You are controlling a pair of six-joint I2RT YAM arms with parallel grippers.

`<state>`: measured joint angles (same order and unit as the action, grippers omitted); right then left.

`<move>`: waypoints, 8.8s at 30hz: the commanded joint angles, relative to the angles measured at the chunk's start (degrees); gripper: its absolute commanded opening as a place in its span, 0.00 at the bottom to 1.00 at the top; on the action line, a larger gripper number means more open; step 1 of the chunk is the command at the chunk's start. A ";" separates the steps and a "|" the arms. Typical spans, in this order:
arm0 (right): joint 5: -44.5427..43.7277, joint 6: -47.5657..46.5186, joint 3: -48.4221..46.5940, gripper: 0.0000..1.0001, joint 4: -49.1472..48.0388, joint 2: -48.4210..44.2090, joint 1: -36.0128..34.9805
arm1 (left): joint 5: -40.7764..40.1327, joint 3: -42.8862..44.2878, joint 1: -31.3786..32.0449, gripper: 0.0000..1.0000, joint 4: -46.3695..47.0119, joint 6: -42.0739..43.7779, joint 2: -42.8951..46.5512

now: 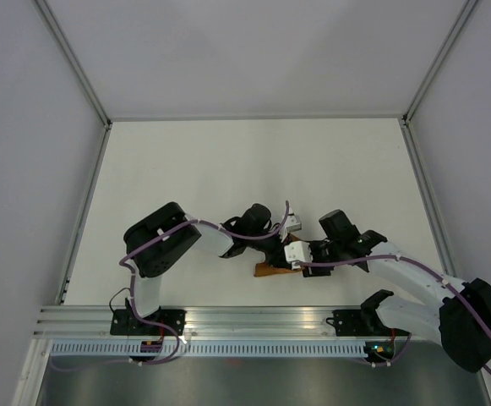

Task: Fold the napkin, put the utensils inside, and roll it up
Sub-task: Roll the napkin with the utensil

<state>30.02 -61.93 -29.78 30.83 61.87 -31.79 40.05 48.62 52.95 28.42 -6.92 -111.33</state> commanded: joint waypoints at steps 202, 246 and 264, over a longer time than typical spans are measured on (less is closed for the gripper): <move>-11.21 3.05 4.47 0.39 -15.98 9.76 -9.43 | 9.17 18.18 -8.12 0.07 -39.24 3.40 -15.50; 0.39 -4.95 -36.40 0.06 23.92 56.17 3.75 | -47.27 -22.08 5.58 0.61 11.75 18.60 32.76; 1.01 -4.43 -40.09 0.05 26.47 59.95 4.10 | -47.34 -12.33 15.96 0.63 7.52 31.87 13.78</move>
<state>42.78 -62.94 -72.29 64.36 116.66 -27.46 -6.07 34.00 68.71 33.34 20.16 -95.29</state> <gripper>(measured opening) 0.238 0.629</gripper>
